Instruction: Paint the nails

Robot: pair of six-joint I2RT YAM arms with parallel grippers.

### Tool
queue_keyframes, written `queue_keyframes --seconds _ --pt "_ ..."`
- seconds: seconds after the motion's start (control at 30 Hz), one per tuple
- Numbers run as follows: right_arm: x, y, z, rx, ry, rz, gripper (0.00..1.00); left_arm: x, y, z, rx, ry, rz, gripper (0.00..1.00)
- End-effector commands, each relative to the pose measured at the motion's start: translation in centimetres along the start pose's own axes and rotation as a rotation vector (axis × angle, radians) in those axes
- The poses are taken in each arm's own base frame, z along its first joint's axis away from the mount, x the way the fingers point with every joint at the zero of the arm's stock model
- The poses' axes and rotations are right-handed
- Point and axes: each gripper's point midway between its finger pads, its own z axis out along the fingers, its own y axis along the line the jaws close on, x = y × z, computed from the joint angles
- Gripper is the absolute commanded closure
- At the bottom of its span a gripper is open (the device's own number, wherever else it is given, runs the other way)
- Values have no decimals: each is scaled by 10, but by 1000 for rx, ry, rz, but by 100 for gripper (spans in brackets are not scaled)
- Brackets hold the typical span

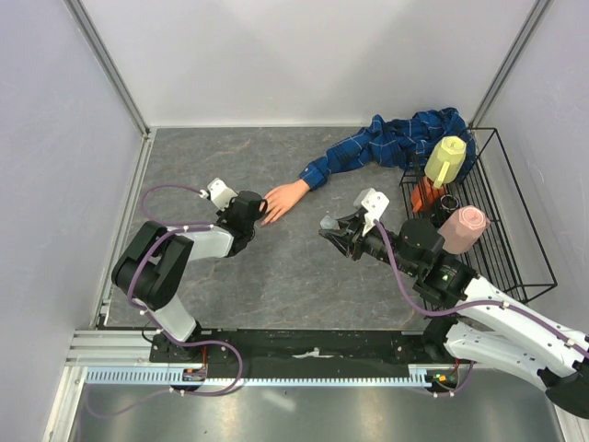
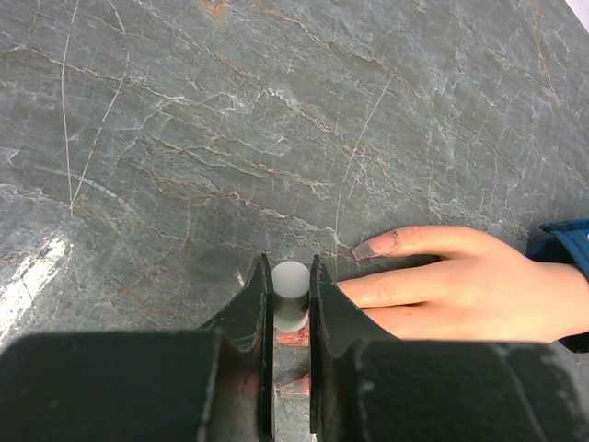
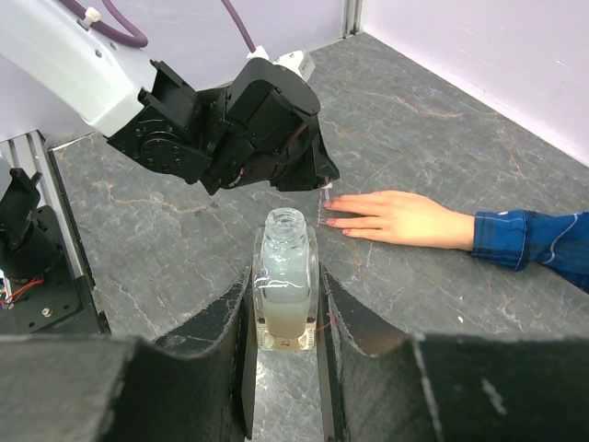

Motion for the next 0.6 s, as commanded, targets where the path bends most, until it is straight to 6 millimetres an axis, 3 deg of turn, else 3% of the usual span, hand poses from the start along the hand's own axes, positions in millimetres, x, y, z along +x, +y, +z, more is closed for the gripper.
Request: queue_keyframes --seconds 0.0,0.57 --pt "-17 2 1 -16 -64 0 100 -7 -10 -3 30 -26 -24 98" --pt "-19 4 -1 -20 -71 2 100 -5 9 -5 -57 -20 -23 98"
